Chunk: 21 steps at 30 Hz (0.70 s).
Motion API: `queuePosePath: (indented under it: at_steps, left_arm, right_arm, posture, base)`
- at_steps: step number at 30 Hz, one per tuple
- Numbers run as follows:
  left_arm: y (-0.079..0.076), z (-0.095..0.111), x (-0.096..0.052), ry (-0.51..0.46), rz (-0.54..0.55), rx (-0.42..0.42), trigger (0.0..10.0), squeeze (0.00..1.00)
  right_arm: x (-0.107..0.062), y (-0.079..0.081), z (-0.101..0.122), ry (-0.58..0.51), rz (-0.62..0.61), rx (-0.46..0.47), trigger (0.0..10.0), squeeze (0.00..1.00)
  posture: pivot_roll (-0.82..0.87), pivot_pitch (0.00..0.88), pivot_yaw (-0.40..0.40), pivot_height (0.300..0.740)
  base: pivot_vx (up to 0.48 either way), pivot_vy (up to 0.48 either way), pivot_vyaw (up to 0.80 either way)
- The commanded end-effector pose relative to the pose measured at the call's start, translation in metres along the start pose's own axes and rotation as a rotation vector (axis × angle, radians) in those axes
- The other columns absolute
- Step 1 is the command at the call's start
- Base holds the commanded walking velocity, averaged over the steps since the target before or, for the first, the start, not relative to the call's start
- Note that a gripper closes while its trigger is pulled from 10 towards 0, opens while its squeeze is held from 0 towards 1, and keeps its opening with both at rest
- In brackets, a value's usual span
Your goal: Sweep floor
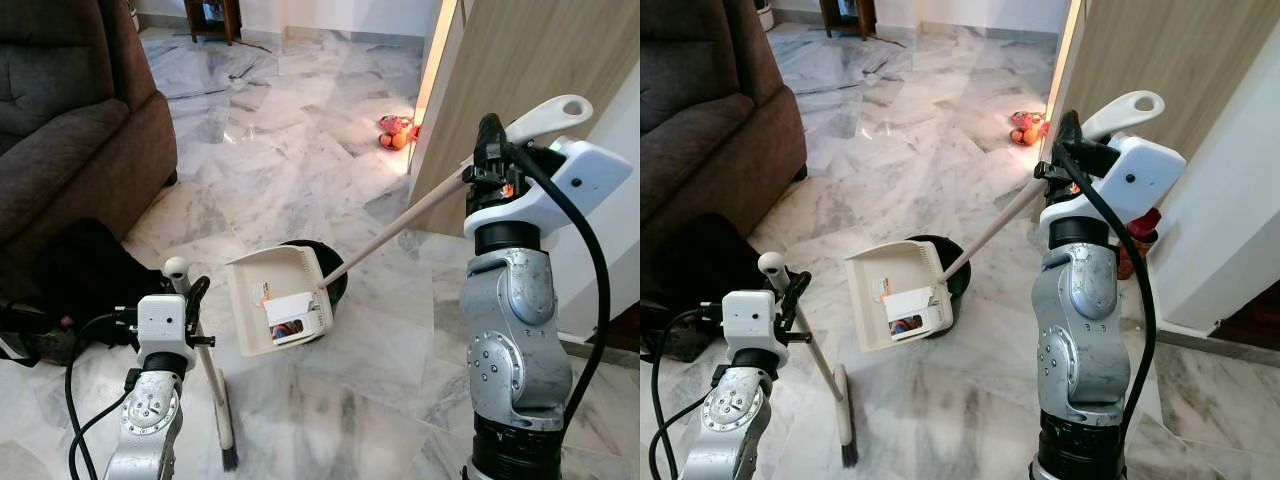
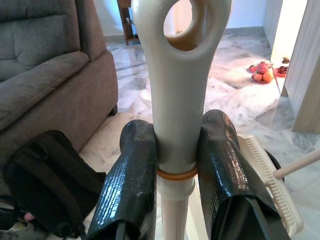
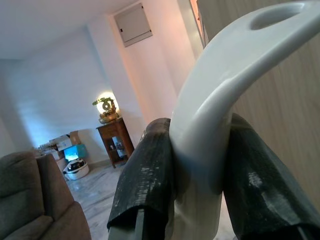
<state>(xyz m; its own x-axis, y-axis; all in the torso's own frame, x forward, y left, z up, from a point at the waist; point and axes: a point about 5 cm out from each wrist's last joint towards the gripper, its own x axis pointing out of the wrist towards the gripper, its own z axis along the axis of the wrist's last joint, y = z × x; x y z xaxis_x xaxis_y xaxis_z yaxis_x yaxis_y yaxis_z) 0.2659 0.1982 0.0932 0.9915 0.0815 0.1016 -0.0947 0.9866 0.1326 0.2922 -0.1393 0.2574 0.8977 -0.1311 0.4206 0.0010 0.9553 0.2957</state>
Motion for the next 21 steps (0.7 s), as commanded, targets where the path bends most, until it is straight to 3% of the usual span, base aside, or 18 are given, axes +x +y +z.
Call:
queuePosePath:
  at_steps: [1, 21]
  left_arm:
    - [0.0029, 0.0092, 0.0013, -0.052, 0.003, 0.026, 10.0, 0.00]
    - [0.0021, 0.0093, 0.0017, -0.054, 0.003, 0.022, 10.0, 0.00]
  right_arm:
    - [0.0009, 0.0056, 0.0125, -0.073, 0.023, 0.038, 10.0, 0.00]
    - [0.0000, 0.0069, 0.0086, -0.052, 0.033, 0.037, 10.0, 0.00]
  posture:
    - [0.11, 0.063, -0.009, 0.740]
    - [0.11, 0.063, -0.014, 0.740]
  base:
    - [0.281, 0.000, 0.00]
    - [0.303, 0.000, 0.00]
